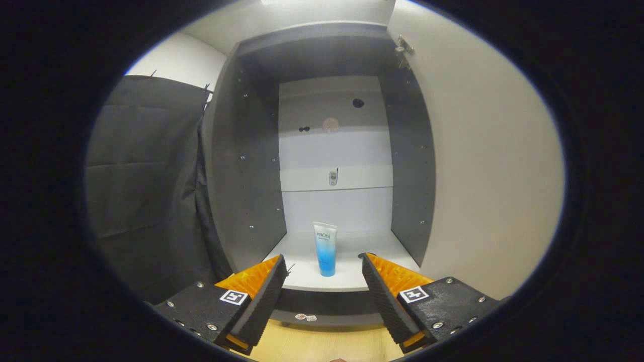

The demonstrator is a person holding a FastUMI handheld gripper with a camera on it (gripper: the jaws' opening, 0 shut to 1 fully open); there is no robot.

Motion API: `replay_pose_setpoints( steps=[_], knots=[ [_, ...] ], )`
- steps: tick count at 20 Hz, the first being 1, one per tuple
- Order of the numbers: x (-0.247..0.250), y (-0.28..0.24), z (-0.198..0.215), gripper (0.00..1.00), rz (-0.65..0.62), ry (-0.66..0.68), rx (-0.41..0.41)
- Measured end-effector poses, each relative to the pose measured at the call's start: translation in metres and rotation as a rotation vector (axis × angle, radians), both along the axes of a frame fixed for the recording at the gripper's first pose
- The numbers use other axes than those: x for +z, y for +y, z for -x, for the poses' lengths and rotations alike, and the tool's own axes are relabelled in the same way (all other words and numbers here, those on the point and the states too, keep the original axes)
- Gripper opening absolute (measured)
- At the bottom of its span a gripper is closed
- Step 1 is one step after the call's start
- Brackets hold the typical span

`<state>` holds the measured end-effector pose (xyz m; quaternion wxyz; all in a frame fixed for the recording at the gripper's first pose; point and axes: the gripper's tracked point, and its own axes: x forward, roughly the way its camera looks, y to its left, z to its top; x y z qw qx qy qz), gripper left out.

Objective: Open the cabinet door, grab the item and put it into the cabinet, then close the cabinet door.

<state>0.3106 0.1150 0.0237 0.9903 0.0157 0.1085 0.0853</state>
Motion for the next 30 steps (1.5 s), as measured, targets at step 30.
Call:
replay_pose_setpoints(
  steps=[30],
  knots=[
    [0.036, -0.052, 0.108, 0.93, 0.014, -0.168, -0.072]
  ],
)
